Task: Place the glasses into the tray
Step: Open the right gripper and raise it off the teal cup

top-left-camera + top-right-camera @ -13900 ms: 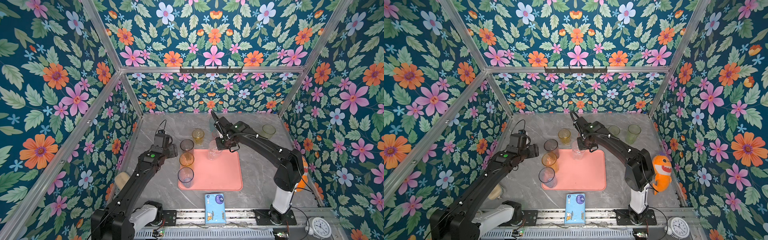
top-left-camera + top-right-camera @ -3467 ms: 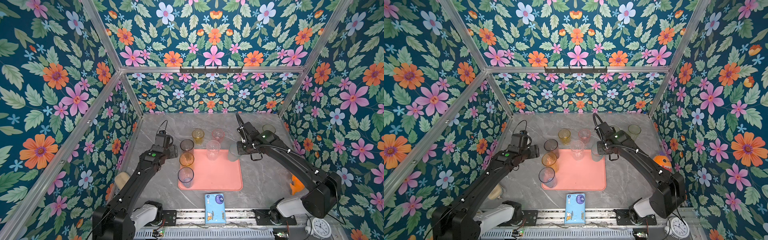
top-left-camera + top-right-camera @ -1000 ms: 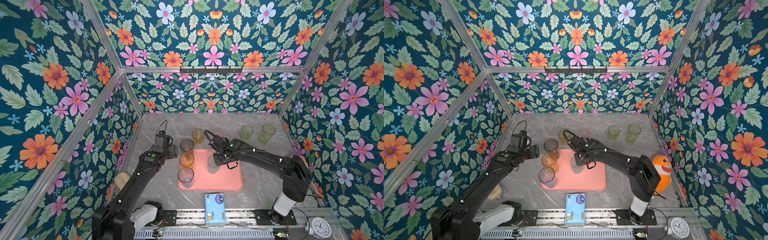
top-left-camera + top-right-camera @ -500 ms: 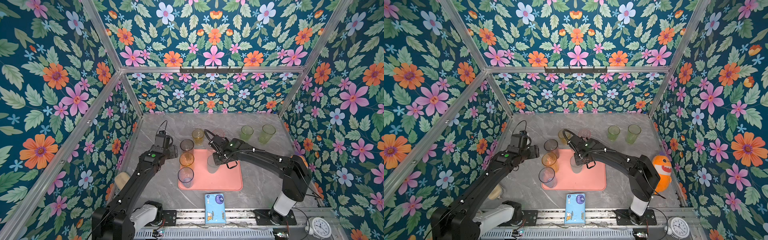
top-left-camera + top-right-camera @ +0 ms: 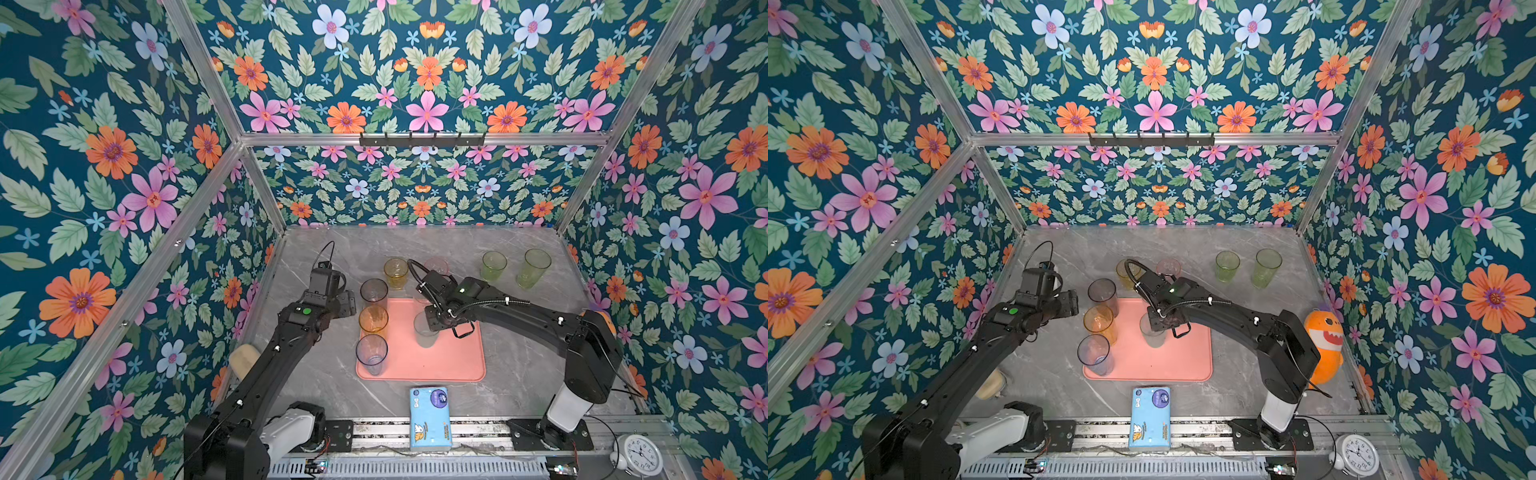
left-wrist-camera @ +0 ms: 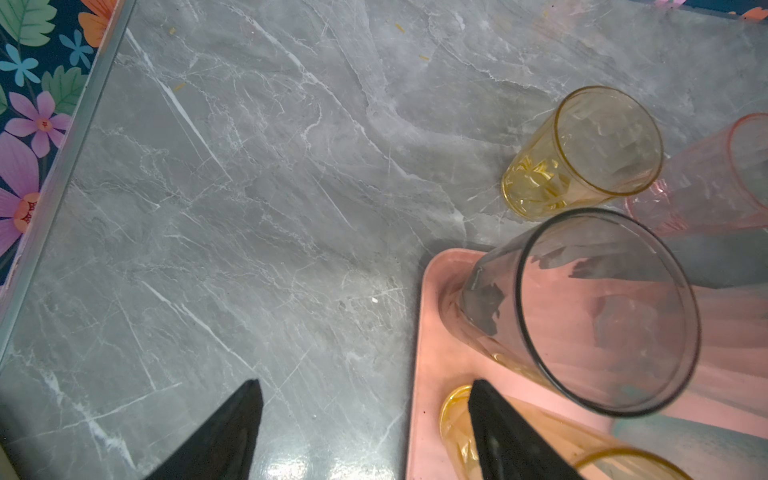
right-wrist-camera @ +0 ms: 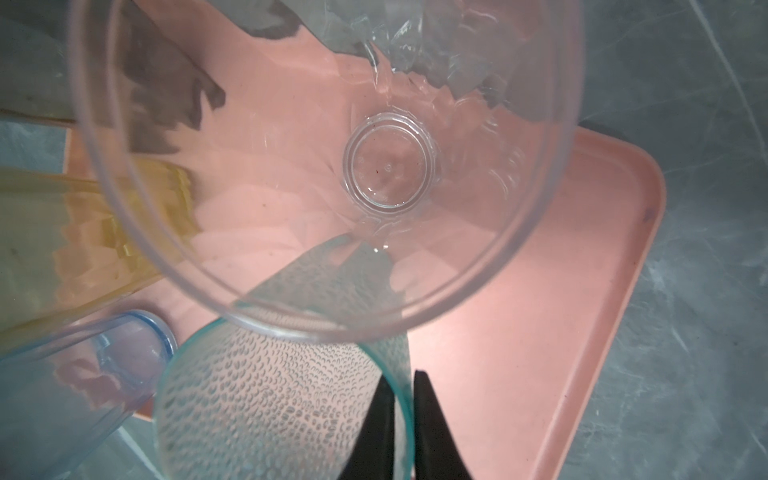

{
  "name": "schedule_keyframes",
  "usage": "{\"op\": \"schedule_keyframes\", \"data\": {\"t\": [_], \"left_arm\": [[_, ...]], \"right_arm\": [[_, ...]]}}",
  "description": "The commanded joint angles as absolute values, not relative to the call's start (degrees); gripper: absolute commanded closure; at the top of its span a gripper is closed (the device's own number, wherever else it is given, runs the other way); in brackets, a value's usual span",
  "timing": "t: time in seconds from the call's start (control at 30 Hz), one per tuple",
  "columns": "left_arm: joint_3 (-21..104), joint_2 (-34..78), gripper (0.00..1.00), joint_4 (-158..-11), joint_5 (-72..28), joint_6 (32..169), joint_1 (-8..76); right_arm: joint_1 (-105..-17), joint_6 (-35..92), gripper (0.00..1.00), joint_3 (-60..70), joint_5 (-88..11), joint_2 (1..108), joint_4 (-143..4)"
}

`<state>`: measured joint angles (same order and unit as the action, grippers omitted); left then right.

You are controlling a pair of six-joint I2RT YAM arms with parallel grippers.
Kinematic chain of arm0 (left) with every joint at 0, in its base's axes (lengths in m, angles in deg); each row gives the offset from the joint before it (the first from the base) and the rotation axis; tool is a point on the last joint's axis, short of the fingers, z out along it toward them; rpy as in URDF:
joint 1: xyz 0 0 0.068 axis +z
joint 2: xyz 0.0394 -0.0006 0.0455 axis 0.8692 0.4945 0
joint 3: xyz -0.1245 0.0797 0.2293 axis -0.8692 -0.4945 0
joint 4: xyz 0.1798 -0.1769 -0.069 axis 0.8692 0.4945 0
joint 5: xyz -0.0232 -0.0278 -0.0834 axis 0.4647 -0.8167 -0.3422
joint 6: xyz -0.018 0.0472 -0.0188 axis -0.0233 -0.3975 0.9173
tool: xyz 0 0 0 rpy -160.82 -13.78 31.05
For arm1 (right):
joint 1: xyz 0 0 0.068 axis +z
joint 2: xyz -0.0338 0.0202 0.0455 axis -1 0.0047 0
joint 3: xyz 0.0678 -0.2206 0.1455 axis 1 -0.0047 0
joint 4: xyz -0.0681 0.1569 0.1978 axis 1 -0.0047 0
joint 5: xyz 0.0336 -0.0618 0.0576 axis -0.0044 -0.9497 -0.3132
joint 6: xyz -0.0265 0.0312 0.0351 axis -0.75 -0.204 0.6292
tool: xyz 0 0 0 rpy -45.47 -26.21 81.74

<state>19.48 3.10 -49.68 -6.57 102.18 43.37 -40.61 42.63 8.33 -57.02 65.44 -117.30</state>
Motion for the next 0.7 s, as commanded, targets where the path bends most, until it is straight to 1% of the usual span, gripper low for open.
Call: {"op": "schedule_keyframes", "data": {"t": [0.0, 0.23, 0.37, 0.53, 0.63, 0.67], "left_arm": [[19.3, 3.0, 0.19, -50.1, -6.9, 102.6, 43.4], [19.2, 2.9, 0.19, -50.2, -7.0, 102.6, 43.3], [19.3, 3.0, 0.19, -50.2, -7.1, 102.6, 43.3], [19.4, 2.8, 0.19, -50.1, -7.0, 102.6, 43.3], [19.4, 2.8, 0.19, -50.1, -7.0, 102.6, 43.3], [19.3, 2.7, 0.19, -50.1, -6.9, 102.5, 43.3]], "right_arm": [[-40.5, 43.5, 0.86, 8.4, -57.2, 65.1, -118.1], [-40.5, 43.7, 0.84, 8.1, -57.0, 64.2, -117.9], [-40.6, 43.9, 0.77, 8.0, -56.6, 63.9, -117.9], [-40.5, 43.8, 0.71, 8.2, -56.7, 62.8, -118.1], [-40.6, 43.4, 0.66, 8.7, -57.6, 62.2, -118.8], [-40.5, 43.2, 0.65, 8.8, -57.9, 59.8, -119.1]]}}
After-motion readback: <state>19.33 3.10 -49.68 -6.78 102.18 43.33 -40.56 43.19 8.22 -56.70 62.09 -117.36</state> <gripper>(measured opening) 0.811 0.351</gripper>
